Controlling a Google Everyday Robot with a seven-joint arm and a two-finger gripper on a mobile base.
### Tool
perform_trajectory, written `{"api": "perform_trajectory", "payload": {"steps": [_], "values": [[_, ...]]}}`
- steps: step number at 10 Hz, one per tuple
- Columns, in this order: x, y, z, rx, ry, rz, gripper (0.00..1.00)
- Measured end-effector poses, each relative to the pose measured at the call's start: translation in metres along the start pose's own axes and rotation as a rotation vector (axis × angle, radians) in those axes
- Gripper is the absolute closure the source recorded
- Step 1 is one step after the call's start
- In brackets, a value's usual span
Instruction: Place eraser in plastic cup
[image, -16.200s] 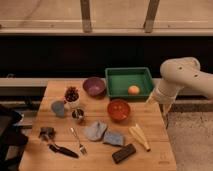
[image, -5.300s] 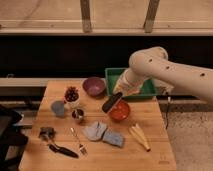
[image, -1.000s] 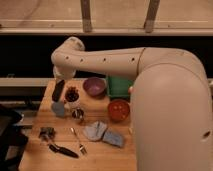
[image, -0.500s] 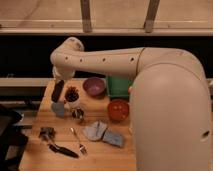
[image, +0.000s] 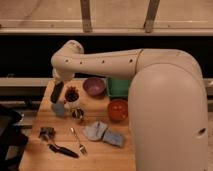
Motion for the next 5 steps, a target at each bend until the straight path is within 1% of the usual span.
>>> {"api": "perform_trajectory", "payload": {"steps": [2, 5], "values": [[0.001, -0.002, 0.009, -0.011, 0.009, 0.012, 1.0], [-0.001, 0.006, 0.022, -0.009, 0.031, -0.008, 1.0]]}}
